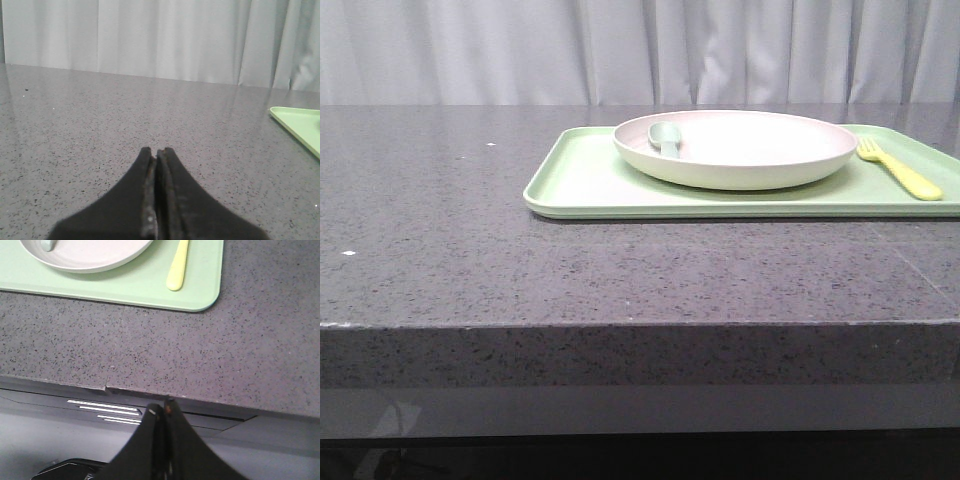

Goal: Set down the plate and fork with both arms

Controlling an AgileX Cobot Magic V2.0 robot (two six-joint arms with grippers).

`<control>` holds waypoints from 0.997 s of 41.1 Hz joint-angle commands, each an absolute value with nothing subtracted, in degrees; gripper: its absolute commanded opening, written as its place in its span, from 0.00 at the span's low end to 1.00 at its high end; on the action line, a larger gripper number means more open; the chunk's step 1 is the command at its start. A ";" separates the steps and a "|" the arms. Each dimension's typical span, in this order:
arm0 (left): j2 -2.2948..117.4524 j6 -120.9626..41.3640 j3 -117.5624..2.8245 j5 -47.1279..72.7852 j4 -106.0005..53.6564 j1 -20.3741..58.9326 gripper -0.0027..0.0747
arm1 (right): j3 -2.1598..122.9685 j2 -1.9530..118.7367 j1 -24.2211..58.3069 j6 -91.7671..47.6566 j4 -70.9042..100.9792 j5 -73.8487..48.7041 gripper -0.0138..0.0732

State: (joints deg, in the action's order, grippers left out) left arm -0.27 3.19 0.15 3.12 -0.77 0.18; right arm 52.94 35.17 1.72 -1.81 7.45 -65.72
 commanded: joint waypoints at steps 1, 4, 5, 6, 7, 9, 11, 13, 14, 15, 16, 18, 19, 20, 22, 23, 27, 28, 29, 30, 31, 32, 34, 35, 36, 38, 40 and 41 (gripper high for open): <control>-1.68 3.35 0.65 -0.69 -0.76 0.63 0.01 | 54.19 35.31 1.57 -1.80 7.18 -62.96 0.08; -1.68 3.35 0.65 -0.69 -0.76 0.63 0.01 | 54.19 35.31 1.57 -1.80 7.18 -62.96 0.08; -1.68 3.35 0.65 -0.69 -0.76 0.63 0.01 | 54.19 35.31 1.57 -1.80 7.18 -62.96 0.08; -1.68 3.35 0.65 -0.69 -0.76 0.63 0.01 | 54.19 35.31 1.57 -1.80 7.18 -62.96 0.08; -1.68 3.35 0.65 -0.69 -0.76 0.63 0.01 | 54.19 35.31 1.57 -1.80 7.18 -62.96 0.08; -1.68 3.35 0.65 -0.69 -0.76 0.63 0.01 | 54.19 35.31 1.57 -1.80 7.18 -62.96 0.08; -1.68 3.35 0.65 -0.69 -0.76 0.63 0.01 | 54.19 35.31 1.57 -1.80 7.18 -62.96 0.08; -1.68 3.35 0.65 -0.69 -0.76 0.63 0.01 | 54.19 35.31 1.57 -1.80 7.18 -62.96 0.08; -1.68 3.35 0.65 -0.69 -0.76 0.63 0.01 | 54.19 35.31 1.57 -1.80 7.18 -62.96 0.08; -1.68 3.35 0.65 -0.69 -0.76 0.63 0.01 | 54.11 35.24 1.57 -1.80 7.18 -62.69 0.08; -1.68 3.35 0.65 -0.69 -0.76 0.63 0.01 | 53.85 34.62 1.91 -1.80 7.30 -62.58 0.08; -1.68 3.35 0.65 -0.69 -0.76 0.63 0.01 | 53.12 33.49 2.11 -2.43 5.56 -61.64 0.08; -1.68 3.35 0.65 -0.69 -0.76 0.63 0.01 | 52.21 32.55 2.17 -2.43 5.01 -60.29 0.08; -1.68 3.35 0.65 -0.69 -0.76 0.63 0.01 | 51.24 31.71 2.33 -2.43 4.57 -58.88 0.08; -1.68 3.35 0.65 -0.69 -0.76 0.63 0.01 | 48.09 29.38 2.67 -2.43 4.18 -54.41 0.08; -1.68 3.35 0.65 -0.69 -0.76 0.63 0.01 | 45.87 27.84 2.74 -2.48 3.95 -51.24 0.08; -1.68 3.35 0.65 -0.69 -0.76 0.63 0.01 | 37.02 22.05 2.74 -2.48 3.89 -39.88 0.08; -1.68 3.35 0.65 -0.69 -0.76 0.63 0.01 | 34.84 20.61 2.74 -2.48 3.89 -37.25 0.08; -1.68 3.35 0.65 -0.69 -0.76 0.63 0.01 | 31.88 18.61 2.74 -2.48 3.93 -33.80 0.08; -1.68 3.35 0.65 -0.69 -0.76 0.63 0.01 | 29.68 17.14 2.74 -2.48 3.93 -31.24 0.08; -1.68 3.35 0.65 -0.69 -0.76 0.63 0.01 | 26.73 15.12 2.74 -2.48 3.93 -28.09 0.08; -1.68 3.35 0.65 -0.69 -0.76 0.63 0.01 | 23.91 13.59 2.74 -2.48 3.96 -25.01 0.08; -1.68 3.35 0.65 -0.69 -0.76 0.63 0.01 | 19.82 10.12 2.74 -2.48 3.96 -20.80 0.08; -1.68 3.35 0.65 -0.69 -0.76 0.63 0.01 | 17.21 8.70 2.74 -2.48 3.96 -18.32 0.08; -1.68 3.35 0.65 -0.69 -0.76 0.63 0.01 | 15.37 6.95 2.74 -2.48 3.96 -16.47 0.08; -1.68 3.35 0.65 -0.69 -0.76 0.63 0.01 | 11.44 4.23 2.52 -2.48 3.96 -12.57 0.08; -1.68 3.35 0.65 -0.69 -0.76 0.63 0.01 | 8.03 2.07 2.20 -2.48 3.96 -9.39 0.08; -1.68 3.35 0.65 -0.69 -0.76 0.63 0.01 | 6.76 1.28 2.02 -2.48 3.96 -8.28 0.08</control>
